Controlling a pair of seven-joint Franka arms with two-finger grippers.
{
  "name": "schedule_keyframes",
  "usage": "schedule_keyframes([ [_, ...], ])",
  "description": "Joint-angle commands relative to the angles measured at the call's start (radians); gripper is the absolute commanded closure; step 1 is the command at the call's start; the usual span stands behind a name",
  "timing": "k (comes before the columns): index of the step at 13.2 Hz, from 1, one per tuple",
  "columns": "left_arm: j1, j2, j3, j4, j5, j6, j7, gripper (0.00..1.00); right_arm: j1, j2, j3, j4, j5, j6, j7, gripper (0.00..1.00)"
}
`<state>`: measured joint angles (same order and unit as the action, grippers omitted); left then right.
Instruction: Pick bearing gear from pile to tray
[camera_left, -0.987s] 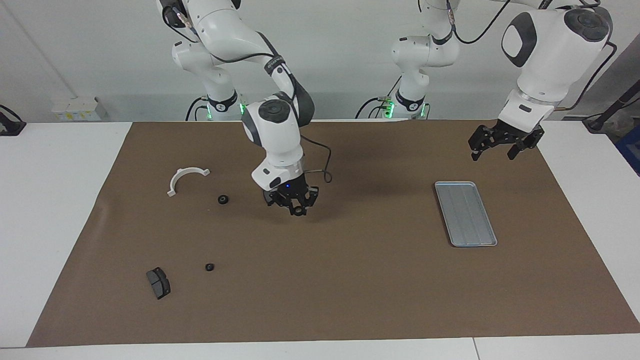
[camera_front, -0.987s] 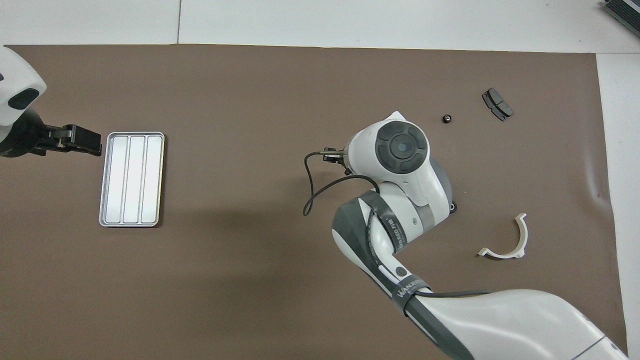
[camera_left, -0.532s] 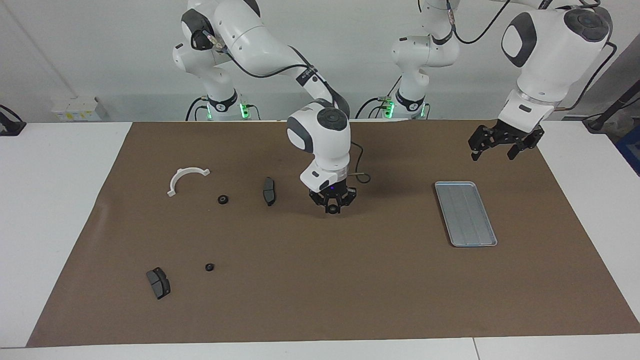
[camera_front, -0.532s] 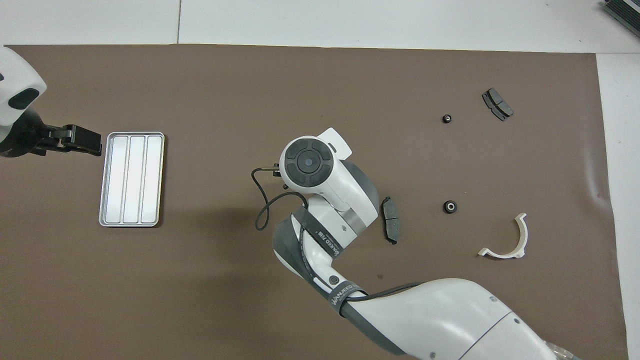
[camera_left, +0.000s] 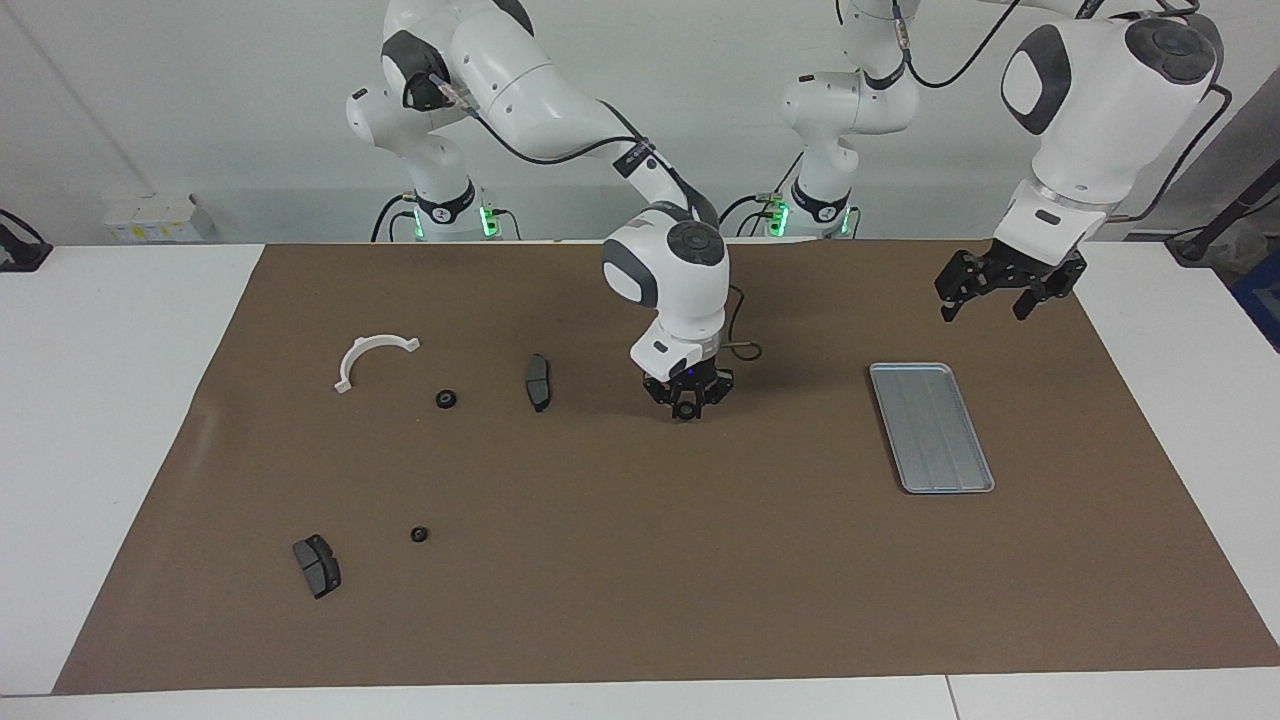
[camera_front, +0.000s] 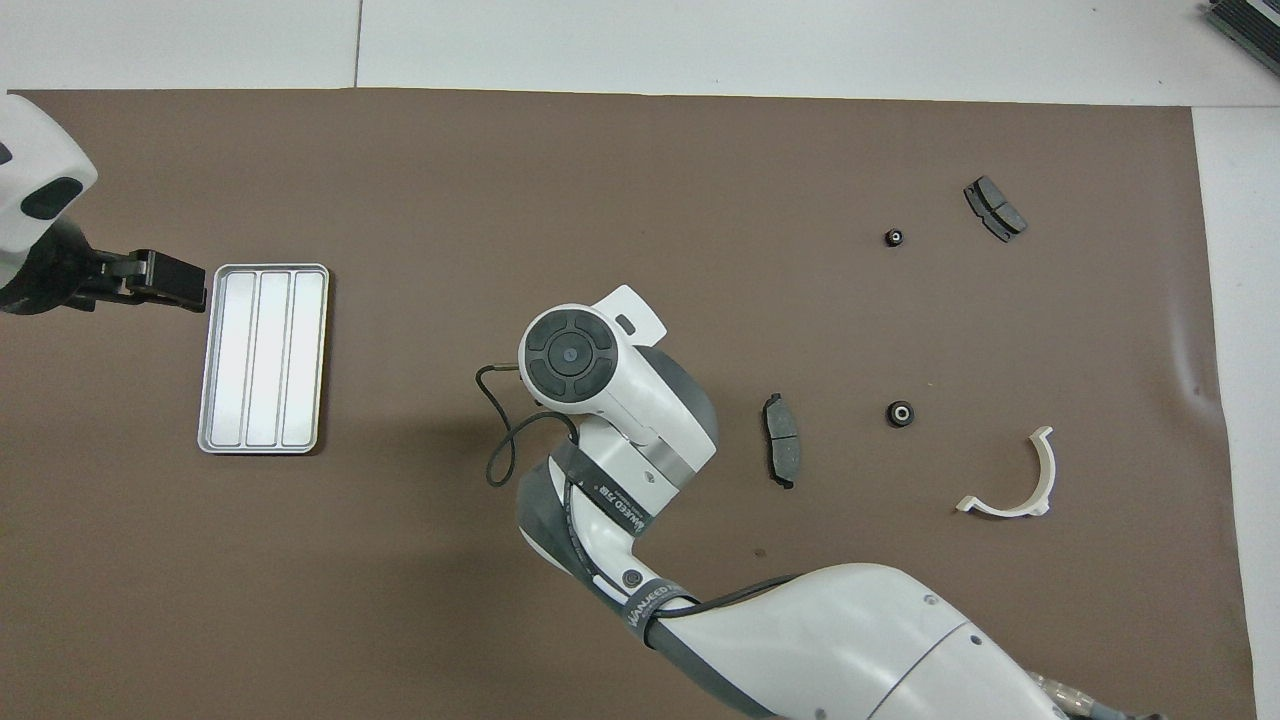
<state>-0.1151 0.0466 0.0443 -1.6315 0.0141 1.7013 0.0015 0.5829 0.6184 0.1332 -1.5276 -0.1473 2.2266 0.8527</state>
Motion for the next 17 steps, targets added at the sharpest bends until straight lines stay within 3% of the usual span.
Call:
schedule_keyframes([
  [1, -0.011, -0.033, 0.005, -0.045, 0.013, 0.032, 0.0, 0.0, -0.002, -0.008, 0.0, -0.025, -0.034, 0.027, 0.026, 0.61],
  [2, -0.015, -0.033, 0.003, -0.047, 0.012, 0.052, -0.006, 0.0, -0.002, -0.008, -0.001, -0.023, -0.034, 0.024, 0.028, 0.41],
  [4, -0.052, -0.059, -0.007, -0.12, 0.009, 0.159, -0.05, 0.0, -0.012, -0.008, -0.003, -0.011, -0.032, 0.022, 0.028, 0.12],
  [6, -0.102, -0.092, -0.007, -0.226, 0.007, 0.279, -0.137, 0.0, -0.032, -0.017, -0.007, -0.011, -0.032, 0.024, 0.025, 0.0],
  [11, -0.234, -0.061, -0.007, -0.266, 0.004, 0.408, -0.352, 0.0, -0.164, -0.147, -0.003, -0.101, -0.017, 0.022, -0.092, 0.0],
  [14, -0.32, 0.014, -0.006, -0.258, 0.004, 0.512, -0.474, 0.0, -0.245, -0.27, -0.001, -0.25, -0.002, 0.025, -0.206, 0.0],
  [17, -0.394, 0.114, -0.006, -0.248, -0.008, 0.645, -0.525, 0.0, -0.359, -0.388, -0.001, -0.394, 0.096, 0.025, -0.429, 0.0],
])
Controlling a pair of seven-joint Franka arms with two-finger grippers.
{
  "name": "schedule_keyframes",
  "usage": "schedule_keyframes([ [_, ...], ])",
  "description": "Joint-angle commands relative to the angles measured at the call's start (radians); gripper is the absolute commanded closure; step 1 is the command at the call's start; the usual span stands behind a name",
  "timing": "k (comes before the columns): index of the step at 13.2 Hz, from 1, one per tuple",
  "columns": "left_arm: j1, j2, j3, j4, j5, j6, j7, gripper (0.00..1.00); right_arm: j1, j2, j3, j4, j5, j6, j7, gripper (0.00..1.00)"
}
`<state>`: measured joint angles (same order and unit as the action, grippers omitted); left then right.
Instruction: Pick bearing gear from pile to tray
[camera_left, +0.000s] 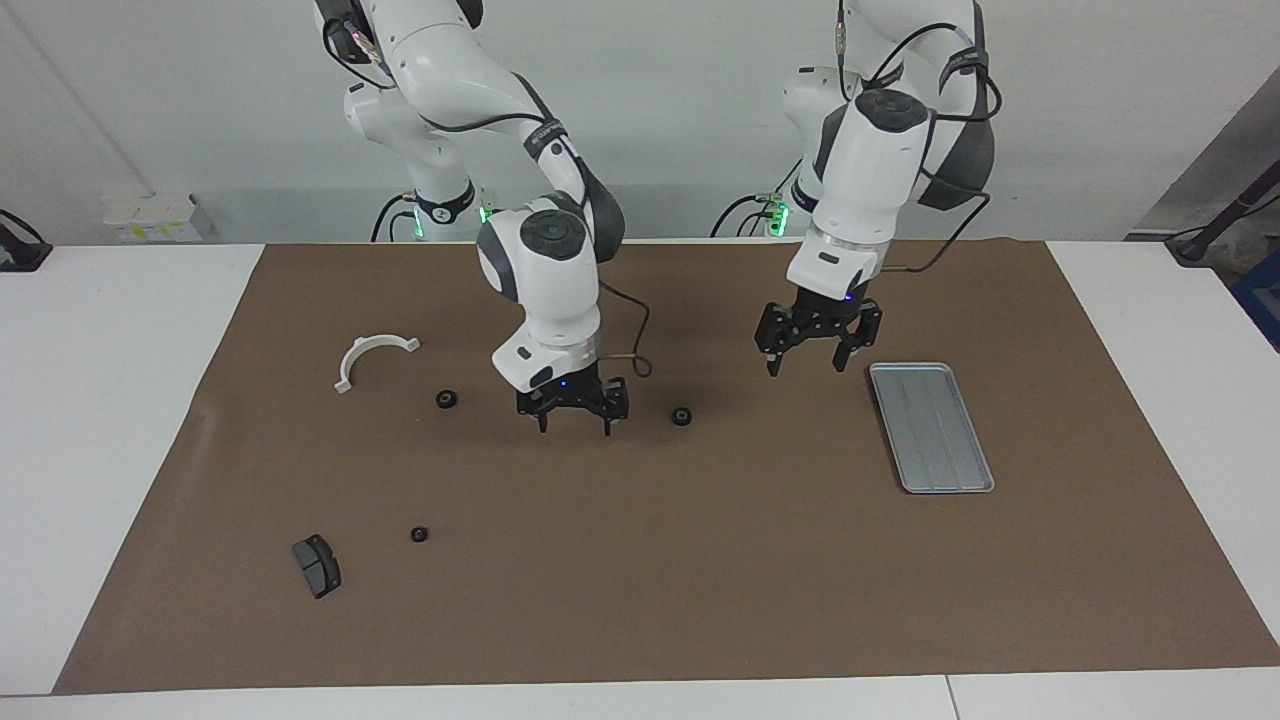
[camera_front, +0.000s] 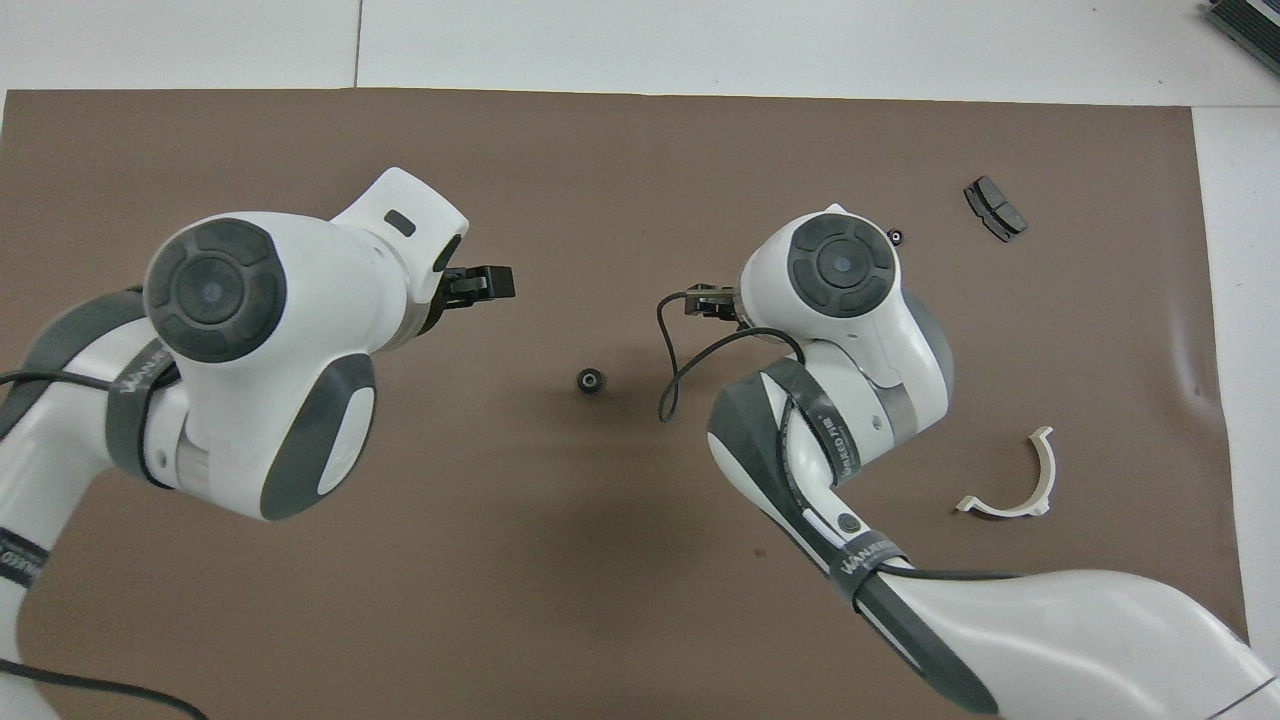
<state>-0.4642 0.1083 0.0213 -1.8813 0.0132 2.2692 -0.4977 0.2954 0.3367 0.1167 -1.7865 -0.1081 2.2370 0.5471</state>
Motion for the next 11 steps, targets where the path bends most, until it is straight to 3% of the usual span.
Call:
schedule_keyframes([
  [1, -0.053, 0.062, 0.017, 0.002, -0.016, 0.093, -0.025, 0.0, -0.105, -0.134, 0.014, -0.171, 0.077, 0.013, -0.183, 0.0],
  [4, -0.096, 0.19, 0.019, 0.045, -0.022, 0.166, -0.079, 0.0, -0.201, -0.175, 0.014, -0.264, 0.087, 0.033, -0.323, 0.0],
  [6, -0.116, 0.237, 0.02, 0.05, -0.022, 0.202, -0.081, 0.0, -0.252, -0.198, 0.014, -0.347, 0.087, 0.099, -0.39, 0.0],
  [11, -0.163, 0.271, 0.02, 0.015, -0.016, 0.213, -0.079, 0.0, -0.306, -0.194, 0.014, -0.461, 0.087, 0.211, -0.44, 0.0],
])
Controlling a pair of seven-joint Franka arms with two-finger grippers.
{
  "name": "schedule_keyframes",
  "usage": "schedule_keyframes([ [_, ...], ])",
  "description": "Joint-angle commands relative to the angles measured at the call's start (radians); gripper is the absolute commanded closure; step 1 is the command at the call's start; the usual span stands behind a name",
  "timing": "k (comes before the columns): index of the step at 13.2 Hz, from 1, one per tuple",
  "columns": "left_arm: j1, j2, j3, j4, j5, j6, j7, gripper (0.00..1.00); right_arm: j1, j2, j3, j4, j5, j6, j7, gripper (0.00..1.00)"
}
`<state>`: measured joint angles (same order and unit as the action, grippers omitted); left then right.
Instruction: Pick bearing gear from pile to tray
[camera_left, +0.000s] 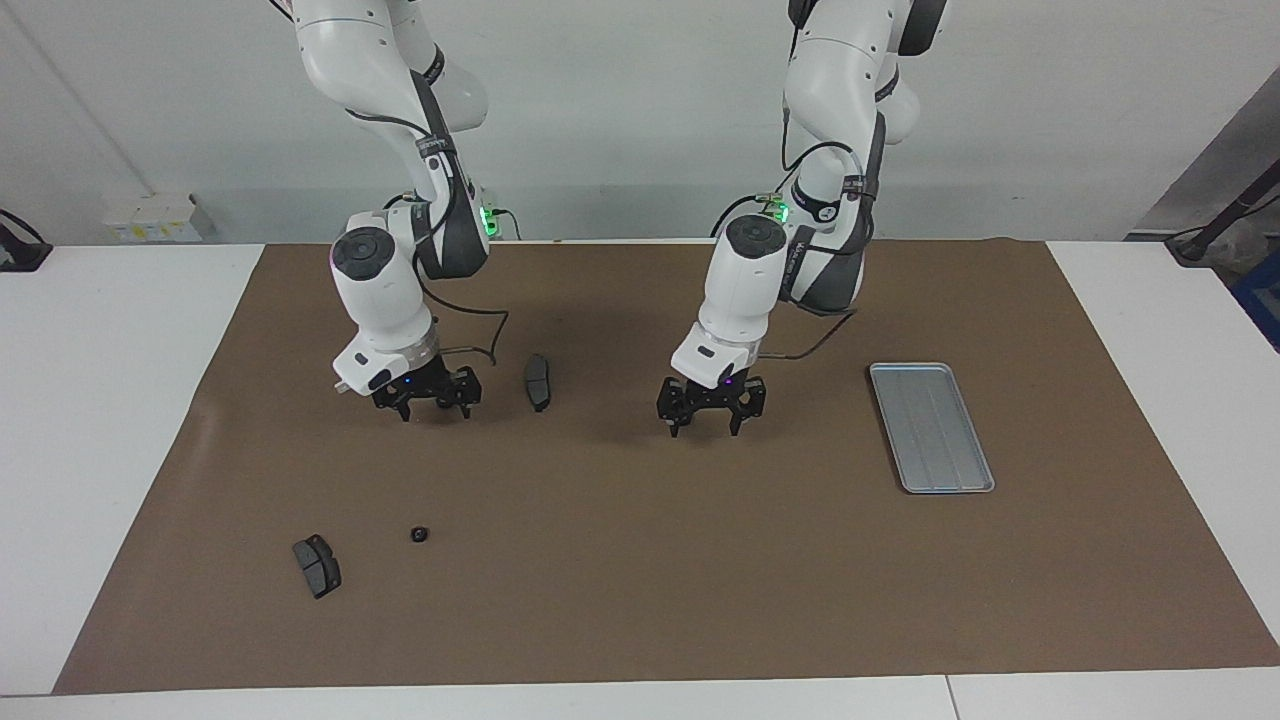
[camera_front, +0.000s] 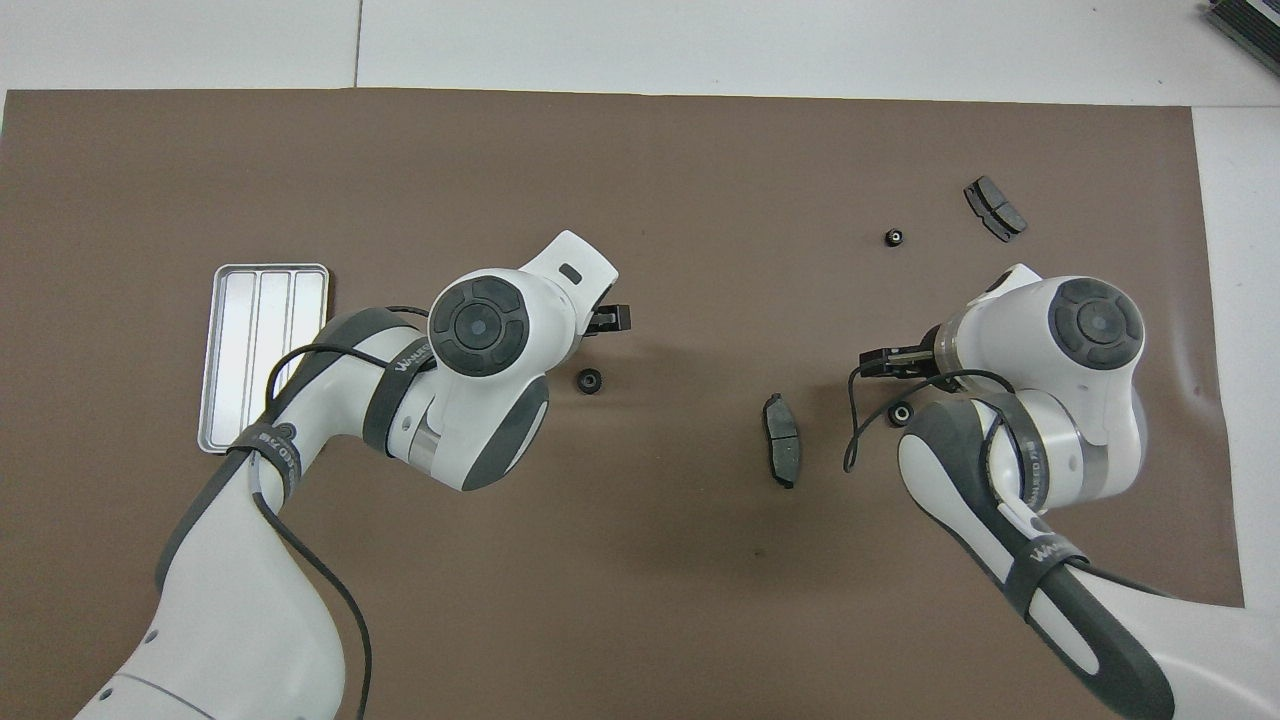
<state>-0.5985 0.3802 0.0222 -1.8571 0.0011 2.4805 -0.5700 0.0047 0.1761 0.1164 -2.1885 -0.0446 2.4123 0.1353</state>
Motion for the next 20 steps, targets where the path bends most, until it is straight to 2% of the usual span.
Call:
schedule_keyframes([
  [1, -0.03, -0.001, 0.019, -0.014, -0.004, -0.002, -0.007, 0.0, -0.014, -0.033, 0.014, -0.08, 0.023, 0.051, -0.028, 0.0],
  [5, -0.052, -0.018, 0.019, -0.079, -0.003, 0.0, -0.005, 0.01, -0.005, -0.05, 0.016, -0.129, 0.023, 0.062, -0.019, 0.0],
  [10, -0.066, -0.026, 0.018, -0.1, -0.003, 0.001, -0.004, 0.28, 0.0, -0.069, 0.016, -0.163, 0.023, 0.05, -0.016, 0.0],
  [11, -0.066, -0.026, 0.018, -0.105, -0.003, 0.008, -0.001, 0.3, 0.001, -0.069, 0.016, -0.166, 0.023, 0.048, -0.016, 0.04],
  [15, -0.072, -0.026, 0.018, -0.125, -0.003, 0.011, 0.015, 0.4, 0.001, -0.069, 0.016, -0.165, 0.023, 0.051, -0.017, 0.54],
  [17, -0.073, -0.026, 0.018, -0.128, -0.003, 0.011, 0.021, 0.42, 0.0, -0.067, 0.016, -0.154, 0.023, 0.051, -0.016, 0.94],
  [18, -0.073, -0.027, 0.018, -0.128, -0.003, 0.011, 0.021, 0.44, 0.0, -0.067, 0.016, -0.137, 0.023, 0.05, -0.011, 1.0],
  [20, -0.073, -0.026, 0.016, -0.128, -0.003, 0.012, 0.022, 0.49, 0.001, -0.067, 0.017, -0.096, 0.023, 0.047, 0.001, 1.0],
])
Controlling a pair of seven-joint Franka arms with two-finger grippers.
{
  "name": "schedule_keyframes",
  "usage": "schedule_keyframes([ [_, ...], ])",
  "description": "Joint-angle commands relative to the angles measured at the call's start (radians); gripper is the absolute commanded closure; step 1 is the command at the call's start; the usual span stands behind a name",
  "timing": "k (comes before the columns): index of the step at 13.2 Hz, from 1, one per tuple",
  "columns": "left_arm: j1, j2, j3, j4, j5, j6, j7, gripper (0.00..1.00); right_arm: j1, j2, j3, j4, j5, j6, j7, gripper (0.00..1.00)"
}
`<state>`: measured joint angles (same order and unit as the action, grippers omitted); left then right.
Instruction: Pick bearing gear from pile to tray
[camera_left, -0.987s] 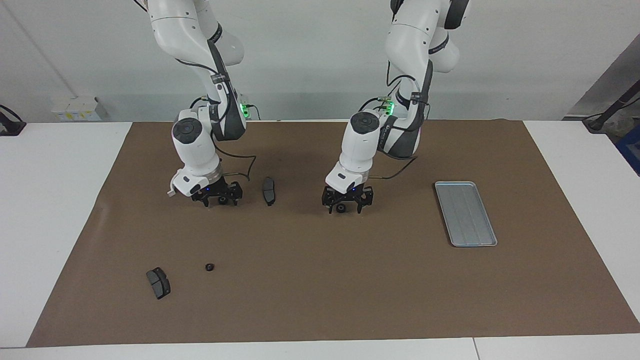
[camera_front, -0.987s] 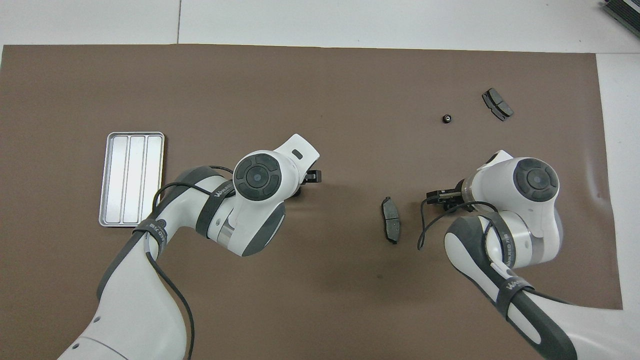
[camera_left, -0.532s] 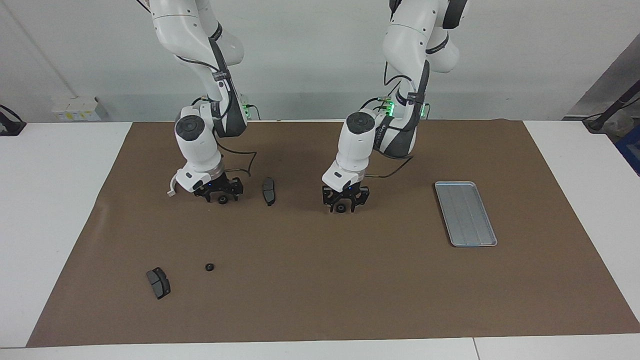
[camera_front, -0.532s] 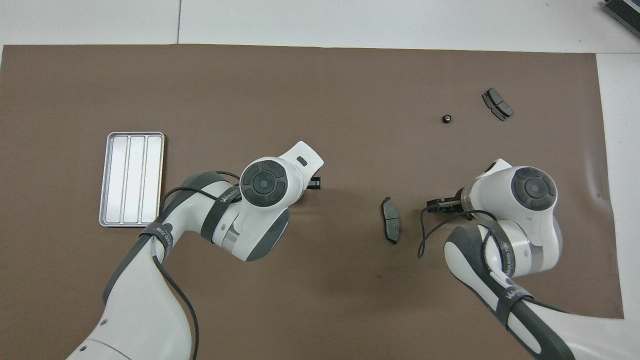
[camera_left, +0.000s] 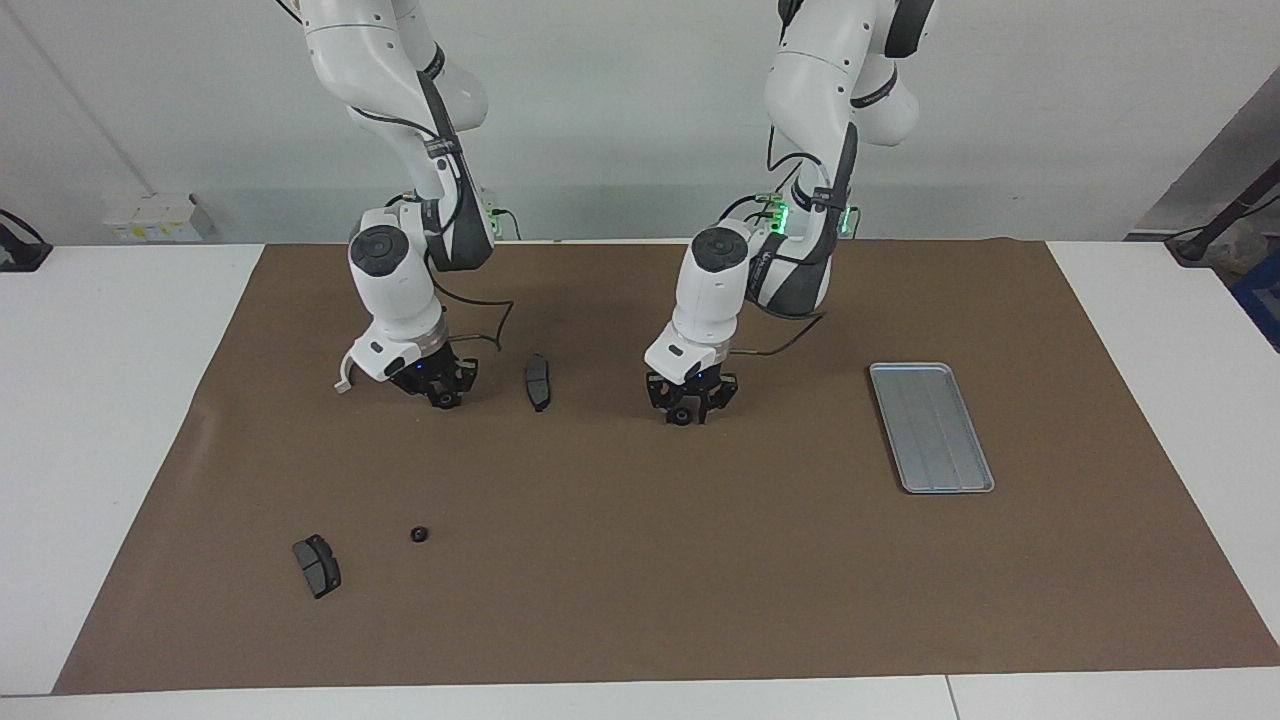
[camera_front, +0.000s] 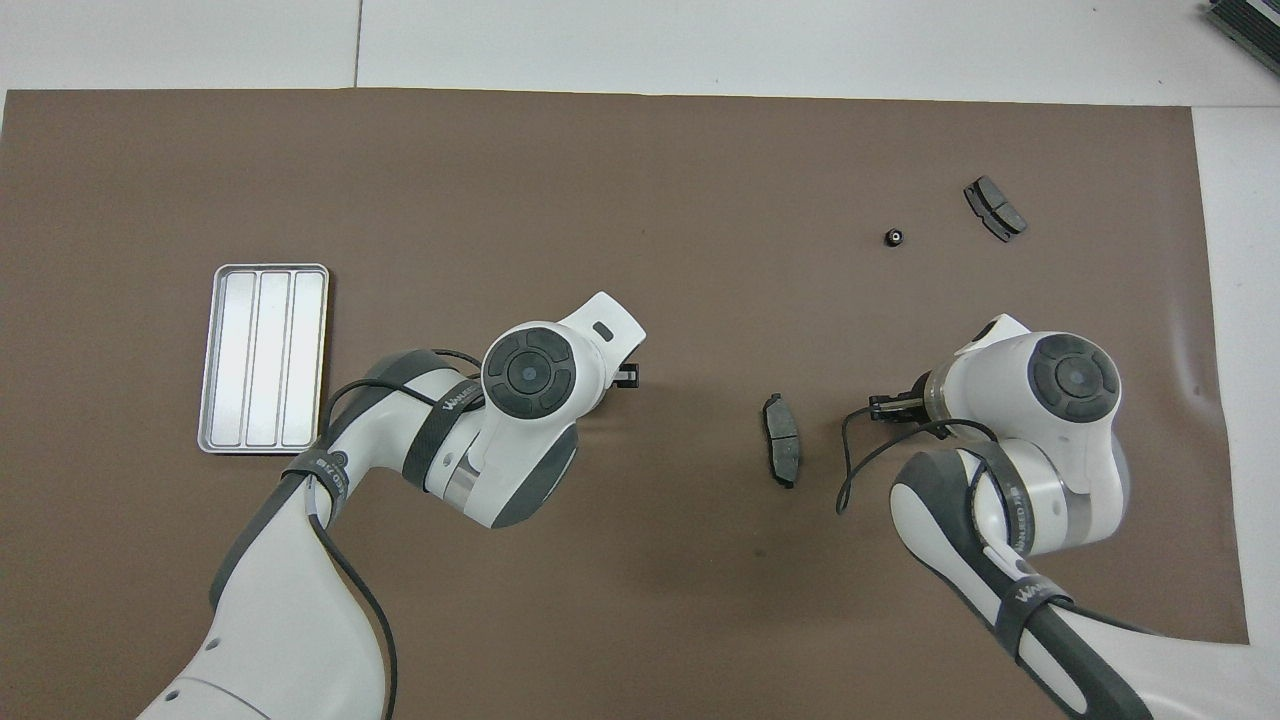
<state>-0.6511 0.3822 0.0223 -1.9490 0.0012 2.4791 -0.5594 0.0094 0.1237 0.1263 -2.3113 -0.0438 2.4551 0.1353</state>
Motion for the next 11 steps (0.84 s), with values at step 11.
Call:
schedule_keyframes([
  [11, -0.018, -0.028, 0.016, -0.034, -0.003, 0.009, 0.023, 0.8, 0.058, 0.097, 0.01, 0.357, 0.024, -0.099, 0.124, 1.0],
])
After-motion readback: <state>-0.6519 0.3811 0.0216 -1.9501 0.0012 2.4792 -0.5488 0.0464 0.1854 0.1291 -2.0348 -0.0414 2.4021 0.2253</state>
